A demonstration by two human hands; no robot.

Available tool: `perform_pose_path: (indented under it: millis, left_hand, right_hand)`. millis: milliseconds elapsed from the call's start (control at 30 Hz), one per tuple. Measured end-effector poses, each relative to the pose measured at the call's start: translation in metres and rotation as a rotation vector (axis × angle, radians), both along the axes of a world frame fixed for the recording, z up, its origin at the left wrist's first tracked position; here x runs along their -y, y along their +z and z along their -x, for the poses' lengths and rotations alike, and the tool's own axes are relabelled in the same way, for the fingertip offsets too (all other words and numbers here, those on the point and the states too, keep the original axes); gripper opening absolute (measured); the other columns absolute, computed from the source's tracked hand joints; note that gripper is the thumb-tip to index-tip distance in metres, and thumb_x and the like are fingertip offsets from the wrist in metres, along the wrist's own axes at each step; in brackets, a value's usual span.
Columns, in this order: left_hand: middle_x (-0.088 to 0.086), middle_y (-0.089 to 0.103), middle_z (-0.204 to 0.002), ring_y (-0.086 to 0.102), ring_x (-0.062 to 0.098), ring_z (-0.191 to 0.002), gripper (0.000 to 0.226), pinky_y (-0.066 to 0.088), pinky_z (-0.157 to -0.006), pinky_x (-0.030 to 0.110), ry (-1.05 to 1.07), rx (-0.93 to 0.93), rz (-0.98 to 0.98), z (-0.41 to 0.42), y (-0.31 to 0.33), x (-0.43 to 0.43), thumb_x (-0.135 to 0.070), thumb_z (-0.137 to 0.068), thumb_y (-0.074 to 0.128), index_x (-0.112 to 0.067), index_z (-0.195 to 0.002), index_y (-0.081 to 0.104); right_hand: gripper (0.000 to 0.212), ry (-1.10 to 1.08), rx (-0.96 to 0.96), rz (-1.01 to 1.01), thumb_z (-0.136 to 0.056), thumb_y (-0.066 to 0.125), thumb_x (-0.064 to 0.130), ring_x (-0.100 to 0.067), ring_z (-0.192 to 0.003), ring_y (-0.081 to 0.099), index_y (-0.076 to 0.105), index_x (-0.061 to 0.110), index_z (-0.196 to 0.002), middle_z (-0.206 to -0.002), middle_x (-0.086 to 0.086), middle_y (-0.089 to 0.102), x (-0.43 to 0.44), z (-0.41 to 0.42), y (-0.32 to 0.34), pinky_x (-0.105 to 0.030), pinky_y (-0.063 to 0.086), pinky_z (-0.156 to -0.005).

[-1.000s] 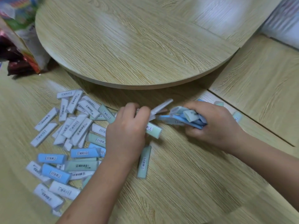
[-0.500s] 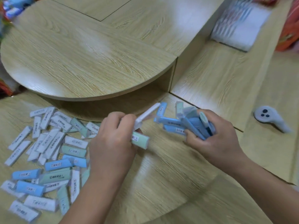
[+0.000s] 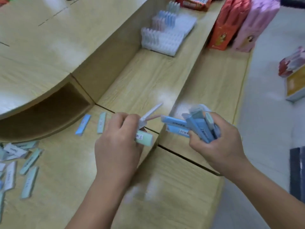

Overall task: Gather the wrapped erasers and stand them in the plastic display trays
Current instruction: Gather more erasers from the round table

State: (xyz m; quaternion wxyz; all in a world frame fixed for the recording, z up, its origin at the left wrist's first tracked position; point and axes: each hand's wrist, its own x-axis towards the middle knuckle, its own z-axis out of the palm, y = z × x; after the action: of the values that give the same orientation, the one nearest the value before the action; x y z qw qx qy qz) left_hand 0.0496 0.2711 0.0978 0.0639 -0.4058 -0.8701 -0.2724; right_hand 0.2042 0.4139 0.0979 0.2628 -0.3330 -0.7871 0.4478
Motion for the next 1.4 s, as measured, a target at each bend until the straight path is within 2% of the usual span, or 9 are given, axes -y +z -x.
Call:
perform_pose_path:
  millis: [67,200,267,533,667,1067,1200,1333,1400]
  left_hand:
    - [0.002,0.06,-0.091,0.057,0.028,-0.071,0.031,0.034,-0.047,0.027,-0.013,-0.011,-0.009,-0.026,0.003,-0.029,0.0,-0.066,0.078,-0.016,-0.088,0.065]
    - [0.004,0.06,-0.092,0.057,0.031,-0.069,0.03,0.044,-0.043,0.035,-0.032,0.018,-0.028,-0.067,0.006,-0.088,0.007,-0.066,0.076,-0.013,-0.087,0.065]
    - [0.006,0.061,-0.091,0.056,0.031,-0.067,0.03,0.039,-0.045,0.031,-0.047,0.002,-0.048,-0.083,0.007,-0.115,0.007,-0.066,0.076,-0.011,-0.088,0.067]
    - [0.003,0.06,-0.09,0.054,0.024,-0.065,0.025,0.04,-0.04,0.03,-0.136,0.039,-0.066,-0.106,-0.003,-0.228,-0.001,-0.07,0.075,-0.013,-0.091,0.067]
    - [0.001,0.059,-0.09,0.055,0.024,-0.066,0.032,0.041,-0.041,0.03,-0.069,0.062,-0.079,-0.086,-0.009,-0.289,0.003,-0.066,0.077,-0.014,-0.09,0.066]
    - [0.003,0.061,-0.091,0.057,0.027,-0.069,0.024,0.041,-0.041,0.03,0.136,0.043,-0.06,-0.02,-0.012,-0.43,-0.002,-0.073,0.078,-0.012,-0.091,0.068]
    - [0.003,0.06,-0.091,0.056,0.028,-0.067,0.018,0.038,-0.042,0.028,0.307,0.017,-0.049,0.004,-0.016,-0.462,-0.007,-0.077,0.075,-0.012,-0.092,0.067]
    - [0.002,0.059,-0.091,0.053,0.024,-0.07,0.007,0.033,-0.05,0.026,0.521,-0.022,-0.075,0.022,-0.02,-0.475,-0.012,-0.085,0.068,-0.013,-0.092,0.067]
    - [0.0,0.059,-0.091,0.051,0.02,-0.073,0.012,0.035,-0.051,0.026,0.631,-0.005,-0.101,0.028,-0.02,-0.469,-0.02,-0.086,0.06,-0.014,-0.093,0.067]
  right_hand:
    - [0.036,-0.04,0.009,0.038,-0.075,0.075,0.007,-0.004,-0.058,0.054,0.058,0.038,-0.078,-0.071,0.015,0.057,-0.024,-0.032,0.002,-0.009,0.039,-0.051]
    - [0.035,-0.102,0.024,0.075,-0.076,0.075,0.009,-0.003,-0.062,0.058,0.06,0.038,-0.086,-0.075,0.017,0.061,-0.072,-0.081,0.005,-0.009,0.042,-0.052]
    - [0.032,-0.123,0.016,0.085,-0.076,0.074,0.009,-0.003,-0.059,0.056,0.061,0.035,-0.087,-0.071,0.017,0.059,-0.095,-0.099,0.008,-0.009,0.04,-0.05]
    - [0.034,-0.183,-0.034,0.089,-0.077,0.073,0.005,-0.003,-0.057,0.055,0.059,0.035,-0.084,-0.069,0.013,0.059,-0.196,-0.124,0.004,-0.01,0.04,-0.05]
    - [0.035,-0.17,-0.025,0.094,-0.077,0.074,0.004,-0.003,-0.056,0.054,0.057,0.034,-0.08,-0.067,0.014,0.057,-0.26,-0.103,-0.005,-0.01,0.039,-0.049]
    - [0.034,0.061,0.026,0.083,-0.077,0.076,0.01,-0.01,-0.059,0.055,0.063,0.033,-0.097,-0.074,0.014,0.06,-0.432,0.003,-0.015,-0.016,0.043,-0.05]
    - [0.032,0.2,0.039,0.115,-0.077,0.073,0.009,-0.005,-0.055,0.051,0.06,0.036,-0.087,-0.069,0.016,0.058,-0.485,0.049,-0.024,-0.011,0.037,-0.047]
    - [0.031,0.373,0.042,0.104,-0.076,0.072,0.007,-0.004,-0.057,0.053,0.062,0.034,-0.091,-0.073,0.011,0.06,-0.518,0.104,-0.025,-0.011,0.038,-0.049]
    - [0.032,0.453,0.061,0.068,-0.076,0.072,0.009,-0.005,-0.062,0.056,0.062,0.035,-0.091,-0.077,0.013,0.062,-0.524,0.13,-0.025,-0.01,0.04,-0.052]
